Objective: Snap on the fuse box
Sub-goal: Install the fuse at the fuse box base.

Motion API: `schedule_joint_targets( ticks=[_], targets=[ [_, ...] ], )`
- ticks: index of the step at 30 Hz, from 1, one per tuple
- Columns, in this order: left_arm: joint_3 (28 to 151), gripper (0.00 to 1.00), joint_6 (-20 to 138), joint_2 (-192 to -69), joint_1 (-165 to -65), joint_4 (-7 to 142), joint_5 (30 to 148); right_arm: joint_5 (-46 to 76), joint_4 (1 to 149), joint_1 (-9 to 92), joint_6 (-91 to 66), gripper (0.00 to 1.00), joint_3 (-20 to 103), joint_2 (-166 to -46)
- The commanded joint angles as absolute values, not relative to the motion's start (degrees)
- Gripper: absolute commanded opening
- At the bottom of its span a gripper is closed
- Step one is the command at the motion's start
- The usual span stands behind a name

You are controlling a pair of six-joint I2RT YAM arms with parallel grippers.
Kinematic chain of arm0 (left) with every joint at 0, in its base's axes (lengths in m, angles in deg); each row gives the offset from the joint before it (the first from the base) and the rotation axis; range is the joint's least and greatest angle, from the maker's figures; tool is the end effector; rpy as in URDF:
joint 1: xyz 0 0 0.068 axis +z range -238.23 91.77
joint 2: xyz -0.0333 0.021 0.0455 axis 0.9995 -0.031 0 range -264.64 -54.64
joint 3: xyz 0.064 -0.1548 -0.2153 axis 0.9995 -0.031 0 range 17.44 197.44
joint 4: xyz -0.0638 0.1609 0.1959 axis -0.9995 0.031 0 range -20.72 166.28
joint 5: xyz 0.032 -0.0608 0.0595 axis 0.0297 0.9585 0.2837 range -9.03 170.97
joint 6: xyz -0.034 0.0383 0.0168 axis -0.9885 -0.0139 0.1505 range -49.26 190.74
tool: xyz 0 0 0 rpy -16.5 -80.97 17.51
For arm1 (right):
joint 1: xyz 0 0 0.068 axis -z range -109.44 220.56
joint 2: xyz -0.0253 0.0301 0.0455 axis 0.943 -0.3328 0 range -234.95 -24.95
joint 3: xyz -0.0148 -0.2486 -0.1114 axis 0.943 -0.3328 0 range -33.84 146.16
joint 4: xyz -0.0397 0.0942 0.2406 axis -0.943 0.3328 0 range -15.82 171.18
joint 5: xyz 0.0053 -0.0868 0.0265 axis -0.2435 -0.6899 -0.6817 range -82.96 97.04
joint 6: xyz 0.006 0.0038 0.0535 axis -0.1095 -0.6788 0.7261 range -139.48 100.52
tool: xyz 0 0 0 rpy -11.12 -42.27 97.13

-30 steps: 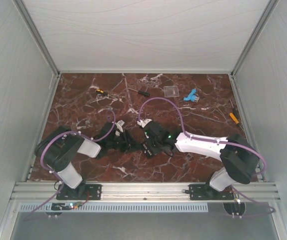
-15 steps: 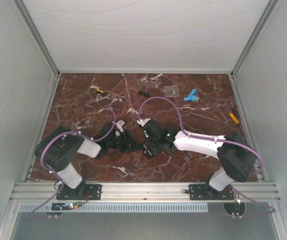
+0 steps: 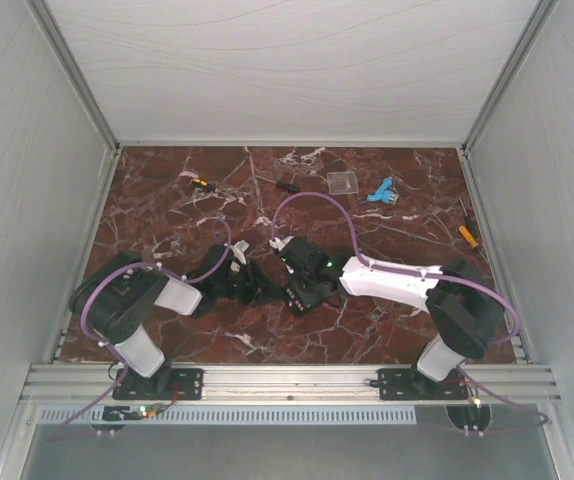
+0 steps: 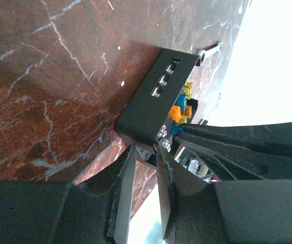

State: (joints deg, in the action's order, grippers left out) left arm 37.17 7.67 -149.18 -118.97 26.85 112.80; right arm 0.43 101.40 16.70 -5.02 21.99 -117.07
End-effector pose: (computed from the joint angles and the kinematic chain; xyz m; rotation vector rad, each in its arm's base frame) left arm 0.2061 -0.1444 0.1001 -0.3107 2.4428 -1.4512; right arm 0.1870 0.2491 0.1828 -0.8711 2.5415 0.2266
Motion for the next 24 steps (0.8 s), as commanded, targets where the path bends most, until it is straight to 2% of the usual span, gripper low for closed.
schedule_joint_targets(
  ticks=[1,7,10,16,18,24],
  targets=[
    [37.4,0.23,7.5,-147.61,-118.72,26.99,111.56,-1.61,112.01,17.3,-4.9,0.0,20.58,-124.24],
    [37.39,0.23,7.99,-146.84,-118.68,27.74,111.2,0.34,113.16,16.15,-5.32,0.0,24.34,-122.68],
    [37.39,0.23,8.14,-146.54,-118.72,27.82,111.17,2.17,112.45,15.15,-4.95,0.05,27.74,-120.41],
    [37.47,0.25,8.72,-145.55,-118.72,28.83,110.94,-0.85,112.88,14.85,-3.93,0.26,33.45,-118.3],
    [37.63,0.25,8.94,-145.43,-118.72,29.24,111.0,-1.88,113.28,14.89,-3.83,0.3,34.03,-117.79],
    [38.45,0.3,9.49,-145.63,-119.15,30.38,111.29,-1.5,115.34,15.69,-3.86,0.27,34.76,-119.48]
  ],
)
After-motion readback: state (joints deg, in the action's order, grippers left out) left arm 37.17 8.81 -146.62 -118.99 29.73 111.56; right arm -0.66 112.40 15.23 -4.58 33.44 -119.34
